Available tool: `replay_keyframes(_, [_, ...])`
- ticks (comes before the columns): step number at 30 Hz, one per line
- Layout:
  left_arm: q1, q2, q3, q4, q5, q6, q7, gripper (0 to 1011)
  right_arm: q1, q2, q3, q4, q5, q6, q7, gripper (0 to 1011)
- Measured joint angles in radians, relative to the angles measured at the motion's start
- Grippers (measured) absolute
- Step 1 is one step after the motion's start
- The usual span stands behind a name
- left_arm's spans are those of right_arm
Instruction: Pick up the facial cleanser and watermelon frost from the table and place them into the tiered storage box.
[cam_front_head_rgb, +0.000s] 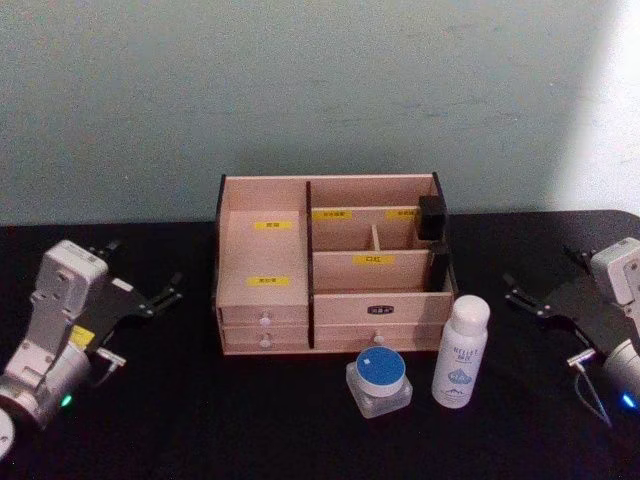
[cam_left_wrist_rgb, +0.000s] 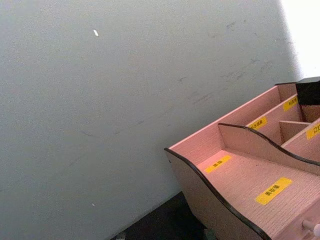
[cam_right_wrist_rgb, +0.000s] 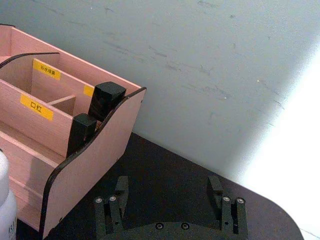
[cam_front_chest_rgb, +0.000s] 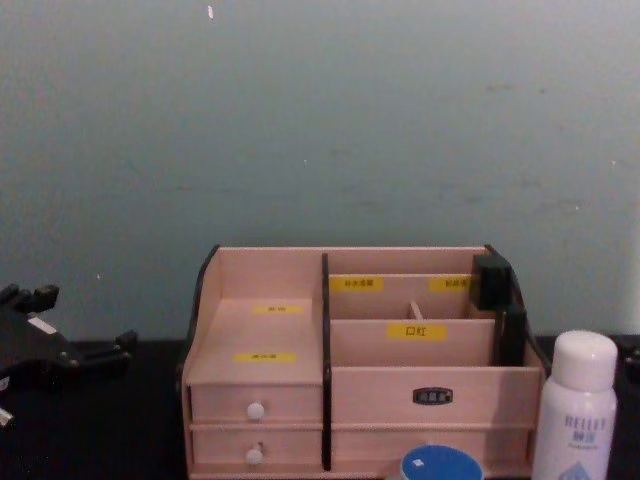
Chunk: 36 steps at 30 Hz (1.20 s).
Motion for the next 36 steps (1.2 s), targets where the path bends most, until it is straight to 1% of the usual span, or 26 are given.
replay_keyframes(36, [0.000,0.000,0.000,0.000,0.000,0.000,0.000,1001,0.000,0.000,0.000,0.000,0.000,0.000,0.000,1003])
